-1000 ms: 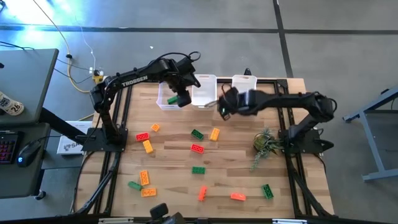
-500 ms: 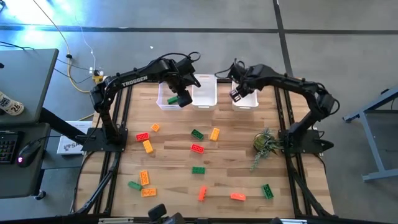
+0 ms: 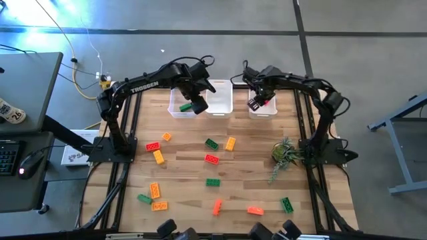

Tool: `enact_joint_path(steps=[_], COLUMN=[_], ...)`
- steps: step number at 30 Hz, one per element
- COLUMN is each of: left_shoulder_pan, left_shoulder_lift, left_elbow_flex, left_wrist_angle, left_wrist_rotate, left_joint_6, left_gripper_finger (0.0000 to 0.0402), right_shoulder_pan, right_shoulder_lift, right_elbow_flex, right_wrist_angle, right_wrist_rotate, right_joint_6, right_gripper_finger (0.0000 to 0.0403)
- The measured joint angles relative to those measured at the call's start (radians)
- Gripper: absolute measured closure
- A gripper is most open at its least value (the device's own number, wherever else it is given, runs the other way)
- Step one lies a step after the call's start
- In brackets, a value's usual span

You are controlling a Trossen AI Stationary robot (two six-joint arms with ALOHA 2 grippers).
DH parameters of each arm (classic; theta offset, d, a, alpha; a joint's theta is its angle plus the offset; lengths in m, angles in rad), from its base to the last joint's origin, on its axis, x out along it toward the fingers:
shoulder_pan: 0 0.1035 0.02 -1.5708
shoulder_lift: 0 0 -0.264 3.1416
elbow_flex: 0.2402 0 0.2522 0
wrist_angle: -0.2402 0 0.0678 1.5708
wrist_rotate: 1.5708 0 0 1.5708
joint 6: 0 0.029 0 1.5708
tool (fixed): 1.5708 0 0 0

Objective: Sort & place blocks by color
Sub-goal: Put the orange game piece into the right white bin

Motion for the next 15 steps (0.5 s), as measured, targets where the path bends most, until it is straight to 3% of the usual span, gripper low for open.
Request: enact_joint_path(steps=[15], left_shoulder_pan=[0.0], left_shoulder_lift=[0.0], left_elbow_flex=[0.0], left_wrist_angle=[-0.002], left_wrist_rotate=[0.0], left_joint_6=[-0.034], left_gripper_finger=[0.0248], right_shoulder_pan=[0.0], right_shoulder_lift=[0.081], right_elbow_flex=[0.0], right_wrist_angle=[0.012], right_wrist_rotate=[0.004], right_joint_6=[-0.158], right_gripper_finger=[0.0272])
